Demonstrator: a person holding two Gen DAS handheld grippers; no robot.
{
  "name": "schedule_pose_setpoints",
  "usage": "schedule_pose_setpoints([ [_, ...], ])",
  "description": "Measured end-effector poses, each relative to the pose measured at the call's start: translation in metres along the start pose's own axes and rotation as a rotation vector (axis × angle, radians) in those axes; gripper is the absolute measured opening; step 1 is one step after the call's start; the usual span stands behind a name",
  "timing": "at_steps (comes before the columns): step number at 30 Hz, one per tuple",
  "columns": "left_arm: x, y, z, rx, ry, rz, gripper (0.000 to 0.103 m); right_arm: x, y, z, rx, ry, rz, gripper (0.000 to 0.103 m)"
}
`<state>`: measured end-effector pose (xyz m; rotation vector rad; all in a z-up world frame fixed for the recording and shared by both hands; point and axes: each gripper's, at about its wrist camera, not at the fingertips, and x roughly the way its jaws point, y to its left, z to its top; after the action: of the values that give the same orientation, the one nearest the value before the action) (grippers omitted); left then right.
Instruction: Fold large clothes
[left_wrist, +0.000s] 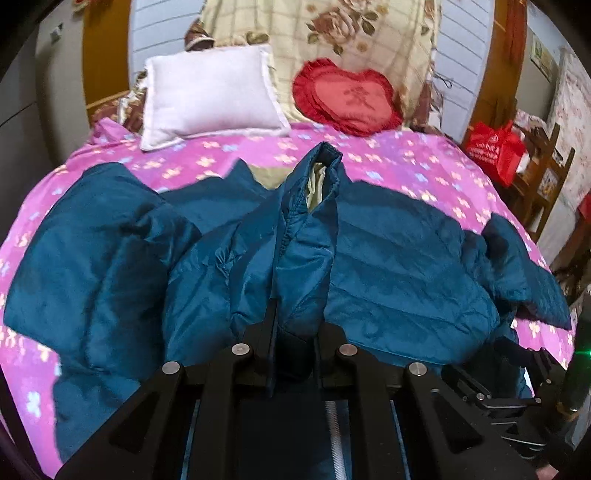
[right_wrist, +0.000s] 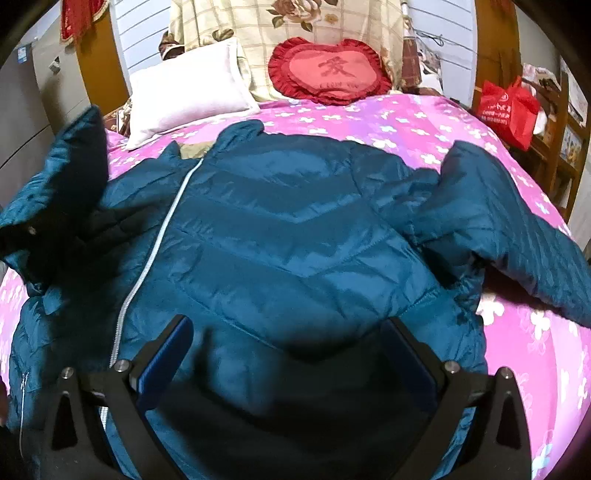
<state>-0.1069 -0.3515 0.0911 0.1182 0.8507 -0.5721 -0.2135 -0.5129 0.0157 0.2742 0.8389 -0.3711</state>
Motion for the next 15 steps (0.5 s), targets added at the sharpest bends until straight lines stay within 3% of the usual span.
schedule_pose_setpoints([
  [7, 0.029, -0.028, -0.008, 0.036, 0.032, -0.030, 0.000, 0.004, -0.015, -0.001, 0.020, 0.003, -0.012, 0.103],
  [11, 0.038, -0.031, -0.012, 0.027, 0.066, -0.095, 0.000, 0.006, -0.023, -0.002, 0.046, 0.008, 0.001, 0.103],
  [15, 0.033, -0.027, -0.012, -0.020, 0.107, -0.188, 0.010, 0.006, -0.025, -0.003, 0.062, 0.011, 0.010, 0.103],
])
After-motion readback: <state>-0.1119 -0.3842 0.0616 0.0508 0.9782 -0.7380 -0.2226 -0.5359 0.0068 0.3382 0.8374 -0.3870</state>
